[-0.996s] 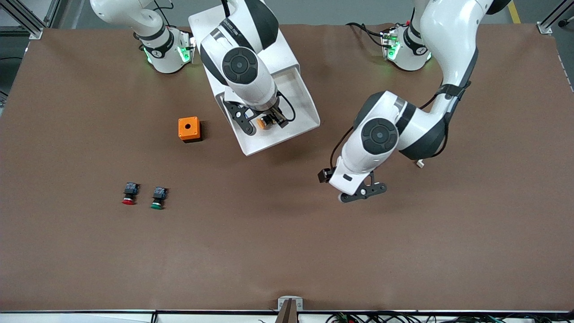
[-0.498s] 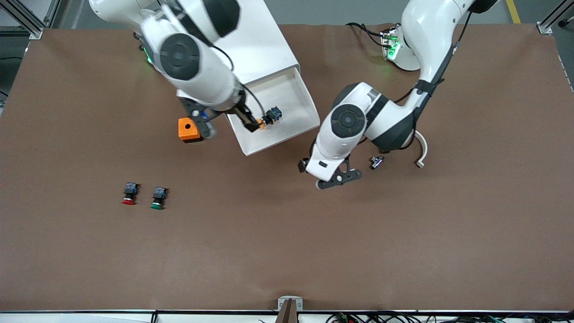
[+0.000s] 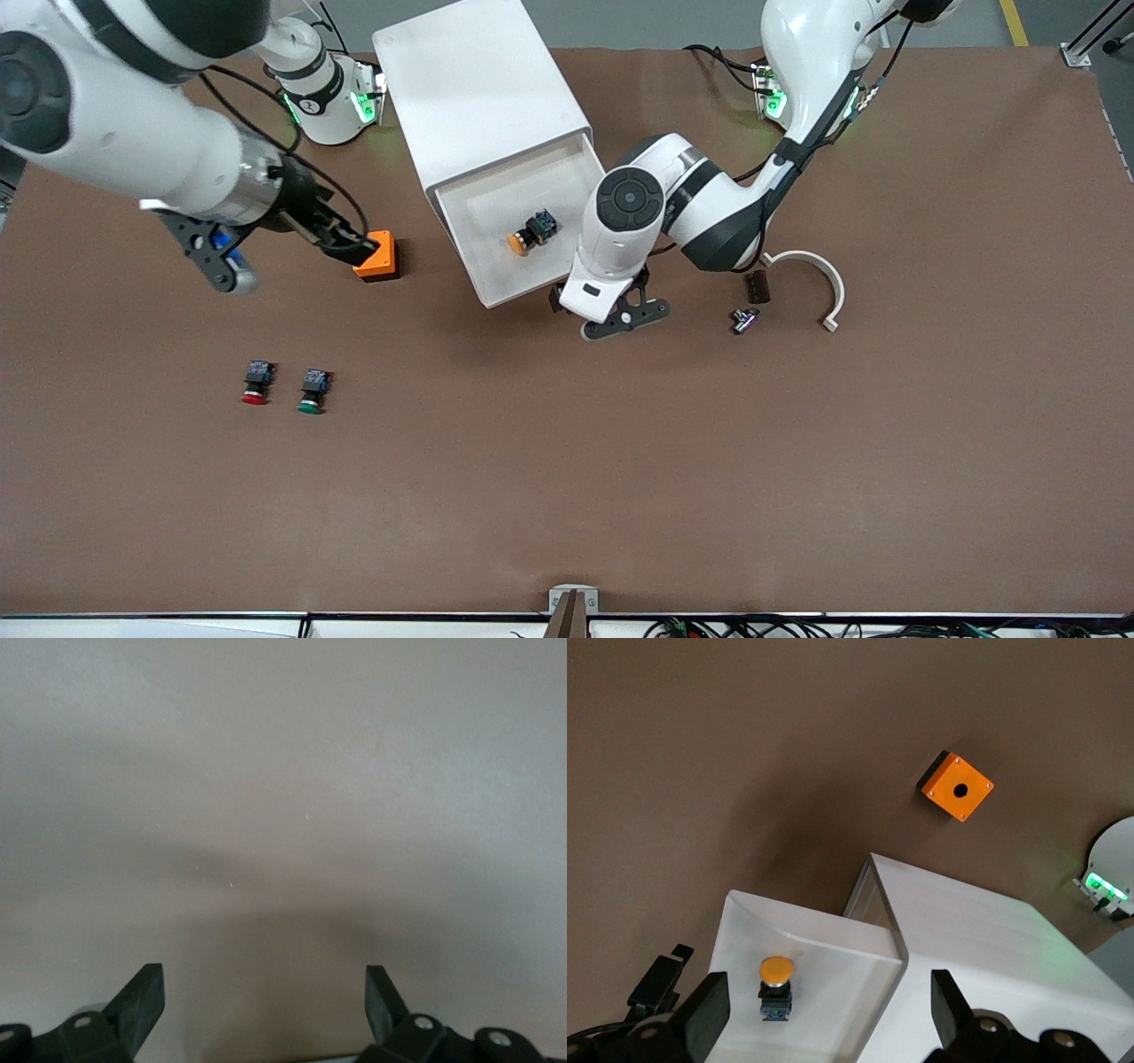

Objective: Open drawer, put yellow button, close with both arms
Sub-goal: 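Withdraw the right gripper from the drawer while the left gripper starts pushing it, then push the drawer shut into the cabinet with the left gripper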

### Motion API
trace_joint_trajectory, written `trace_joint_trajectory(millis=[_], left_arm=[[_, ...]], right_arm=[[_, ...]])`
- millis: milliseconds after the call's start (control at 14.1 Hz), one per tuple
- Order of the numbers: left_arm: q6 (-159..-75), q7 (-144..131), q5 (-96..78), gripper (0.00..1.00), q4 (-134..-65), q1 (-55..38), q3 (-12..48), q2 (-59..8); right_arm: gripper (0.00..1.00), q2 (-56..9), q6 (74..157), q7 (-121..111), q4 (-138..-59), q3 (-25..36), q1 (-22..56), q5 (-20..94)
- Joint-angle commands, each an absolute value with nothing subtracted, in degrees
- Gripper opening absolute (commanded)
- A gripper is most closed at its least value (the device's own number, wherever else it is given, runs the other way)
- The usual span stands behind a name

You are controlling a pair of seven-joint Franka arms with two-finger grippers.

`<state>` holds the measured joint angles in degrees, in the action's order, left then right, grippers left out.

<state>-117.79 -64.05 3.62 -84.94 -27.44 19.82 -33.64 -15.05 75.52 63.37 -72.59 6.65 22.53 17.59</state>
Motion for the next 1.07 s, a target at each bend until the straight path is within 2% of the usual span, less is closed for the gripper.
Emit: trace_joint_trajectory(millis=[0,285,498,712,996], left_arm=[[-118.3,-65.65,0.02,1.0,-85.43,-27.33,21.18,-33.31],[-118.04,-69.25,-1.14,1.0,-85.43,-28.21,23.11,-33.31],[-117.86,-70.57,-1.41,1.0,-85.43,-29.0,23.73,-33.4],[-117.86,-73.03,-1.32,1.0,-85.43,-30.84,23.91,-33.49],[-117.86,-77.07,-1.32,1.0,-85.34,-33.66,23.82,-33.49]], right_arm=[[1.0,-14.85,73.57,51.81,-72.86,5.8,16.98,17.58],[1.0,-14.85,73.04,30.3,-74.0,5.8,9.07,13.56],[1.0,-14.77,75.4,16.29,-75.58,5.8,6.86,5.64],[1.0,-14.68,77.6,9.17,-76.64,5.8,3.88,4.31],[1.0,-10.12,85.93,2.82,-84.26,5.8,1.93,0.81]])
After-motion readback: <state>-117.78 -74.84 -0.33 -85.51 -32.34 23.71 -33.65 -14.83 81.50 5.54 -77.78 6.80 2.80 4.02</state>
